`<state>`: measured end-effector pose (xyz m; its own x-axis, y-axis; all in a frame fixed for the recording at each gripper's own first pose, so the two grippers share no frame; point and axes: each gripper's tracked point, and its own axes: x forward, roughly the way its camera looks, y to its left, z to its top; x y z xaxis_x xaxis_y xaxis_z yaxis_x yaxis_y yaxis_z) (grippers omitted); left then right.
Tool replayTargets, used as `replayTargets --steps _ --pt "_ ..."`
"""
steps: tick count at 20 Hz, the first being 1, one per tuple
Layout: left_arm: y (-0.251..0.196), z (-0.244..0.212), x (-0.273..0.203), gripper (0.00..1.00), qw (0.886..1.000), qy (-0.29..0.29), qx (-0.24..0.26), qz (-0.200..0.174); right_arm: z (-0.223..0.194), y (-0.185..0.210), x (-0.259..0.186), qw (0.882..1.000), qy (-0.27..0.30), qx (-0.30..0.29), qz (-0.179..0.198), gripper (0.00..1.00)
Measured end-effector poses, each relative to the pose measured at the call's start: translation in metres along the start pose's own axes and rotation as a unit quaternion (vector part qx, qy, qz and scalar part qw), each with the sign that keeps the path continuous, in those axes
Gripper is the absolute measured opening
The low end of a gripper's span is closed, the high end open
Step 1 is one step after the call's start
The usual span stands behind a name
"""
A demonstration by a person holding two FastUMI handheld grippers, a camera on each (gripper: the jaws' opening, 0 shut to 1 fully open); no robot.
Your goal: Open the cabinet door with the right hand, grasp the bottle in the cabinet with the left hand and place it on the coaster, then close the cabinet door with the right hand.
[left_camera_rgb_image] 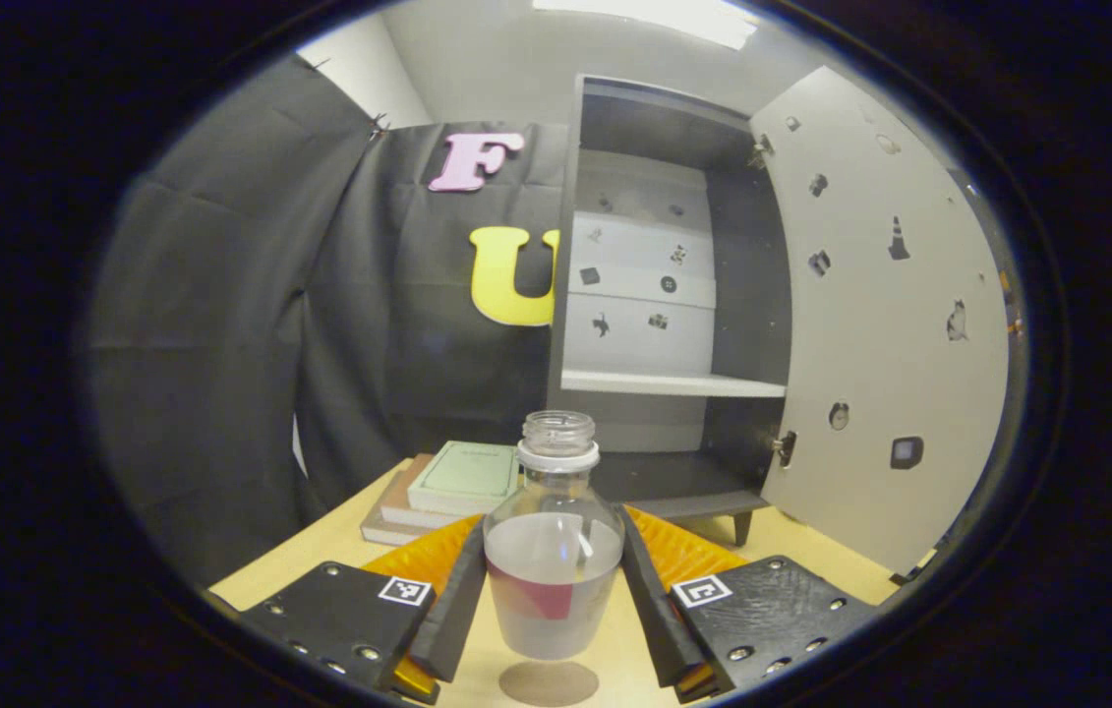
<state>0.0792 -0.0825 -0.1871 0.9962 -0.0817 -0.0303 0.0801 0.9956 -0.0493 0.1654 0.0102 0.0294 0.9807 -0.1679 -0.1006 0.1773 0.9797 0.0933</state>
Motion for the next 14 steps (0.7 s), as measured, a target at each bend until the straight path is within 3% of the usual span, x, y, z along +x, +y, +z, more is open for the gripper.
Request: replayTargets --steps 2,10,13,14 --pt "0.000 -0.021 0.000 0.72 1.000 0.005 0.004 0.007 0.000 -0.004 0.001 1.000 -0.008 0.000 -0.009 0.92" --pt "-0.019 -0.079 0.004 0.74 0.999 -0.001 0.049 -0.010 0.004 0.000 -0.008 0.996 -0.059 -0.058 -0.015 0.92" --pt "-0.017 -0.109 0.002 0.73 0.999 0.024 0.048 -0.006 -0.012 0.004 -0.006 0.998 -0.034 -0.061 -0.007 0.92" --pt "-0.017 -0.113 -0.001 0.72 0.999 0.025 0.043 -0.007 -0.016 0.004 -0.006 0.998 -0.025 -0.057 -0.009 0.98"
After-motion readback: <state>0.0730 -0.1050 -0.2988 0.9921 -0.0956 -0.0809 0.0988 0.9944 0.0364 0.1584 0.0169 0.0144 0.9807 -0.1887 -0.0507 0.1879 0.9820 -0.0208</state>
